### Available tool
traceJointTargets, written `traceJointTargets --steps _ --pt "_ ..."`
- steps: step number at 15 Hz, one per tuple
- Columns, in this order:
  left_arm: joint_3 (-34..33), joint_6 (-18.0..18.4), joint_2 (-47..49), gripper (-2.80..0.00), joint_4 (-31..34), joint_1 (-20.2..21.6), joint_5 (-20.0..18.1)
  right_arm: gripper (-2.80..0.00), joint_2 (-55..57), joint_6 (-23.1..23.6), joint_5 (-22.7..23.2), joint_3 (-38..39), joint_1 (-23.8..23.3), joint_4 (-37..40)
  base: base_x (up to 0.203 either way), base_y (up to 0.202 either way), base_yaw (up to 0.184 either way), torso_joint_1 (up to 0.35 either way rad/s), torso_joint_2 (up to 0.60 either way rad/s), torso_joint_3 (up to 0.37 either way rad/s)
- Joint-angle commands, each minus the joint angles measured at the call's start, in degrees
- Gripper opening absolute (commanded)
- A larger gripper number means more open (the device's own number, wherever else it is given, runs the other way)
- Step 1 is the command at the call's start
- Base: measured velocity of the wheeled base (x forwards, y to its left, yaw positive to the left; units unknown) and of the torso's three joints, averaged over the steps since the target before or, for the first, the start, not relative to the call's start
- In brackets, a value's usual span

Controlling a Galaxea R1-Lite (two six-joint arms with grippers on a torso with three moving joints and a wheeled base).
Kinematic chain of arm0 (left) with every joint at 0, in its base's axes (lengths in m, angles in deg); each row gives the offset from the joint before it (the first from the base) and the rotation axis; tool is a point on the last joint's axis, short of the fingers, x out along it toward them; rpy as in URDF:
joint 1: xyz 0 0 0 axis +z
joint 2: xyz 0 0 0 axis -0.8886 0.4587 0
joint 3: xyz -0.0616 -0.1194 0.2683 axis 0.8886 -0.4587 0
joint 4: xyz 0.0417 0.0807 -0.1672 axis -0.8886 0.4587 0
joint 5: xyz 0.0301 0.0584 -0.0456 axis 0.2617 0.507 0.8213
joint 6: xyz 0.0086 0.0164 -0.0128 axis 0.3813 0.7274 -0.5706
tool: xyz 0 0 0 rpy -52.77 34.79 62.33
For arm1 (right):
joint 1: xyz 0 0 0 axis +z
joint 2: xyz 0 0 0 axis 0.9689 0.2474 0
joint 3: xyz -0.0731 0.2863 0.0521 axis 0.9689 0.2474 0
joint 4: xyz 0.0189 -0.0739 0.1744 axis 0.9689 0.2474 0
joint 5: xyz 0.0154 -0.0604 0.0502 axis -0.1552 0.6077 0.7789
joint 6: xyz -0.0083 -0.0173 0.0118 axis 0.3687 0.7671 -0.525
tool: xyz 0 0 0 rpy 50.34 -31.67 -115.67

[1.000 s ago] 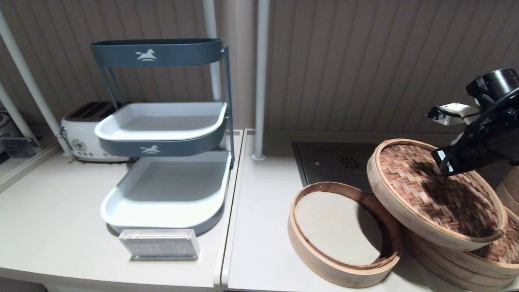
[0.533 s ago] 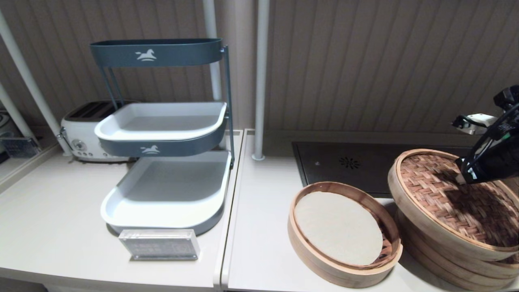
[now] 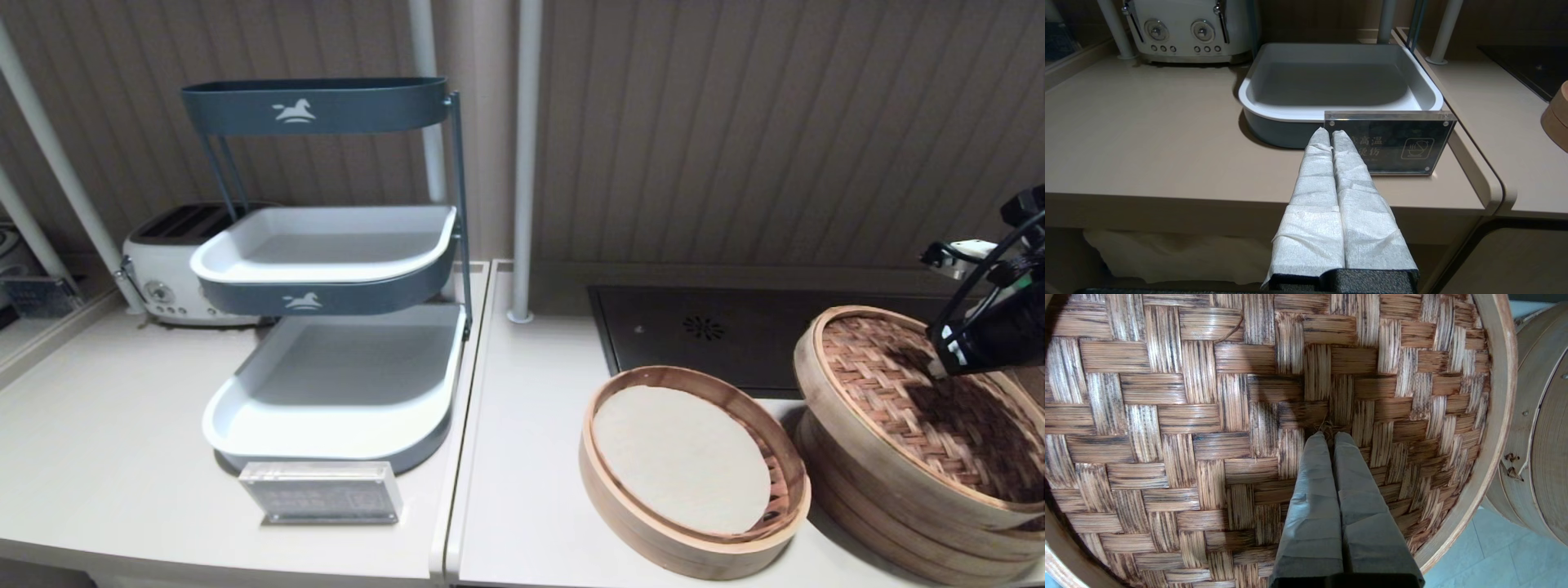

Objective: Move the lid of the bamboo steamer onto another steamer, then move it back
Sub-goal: Put the steamer

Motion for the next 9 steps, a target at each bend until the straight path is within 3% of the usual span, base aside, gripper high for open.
traceJointTargets --steps 1,9 --pt "-1.6 0.0 -0.1 -2.8 0.0 0.0 0.0 -2.8 1.5 0.2 0.0 -0.3 -1.1 0.2 0.0 0.0 0.0 0.0 0.0 0.0" --pt "-1.6 0.0 -0.2 -2.8 0.0 0.0 0.0 -2.8 2.5 1.4 1.0 -2.2 -2.2 0.8 0.0 0.0 0.0 0.0 0.0 0.0"
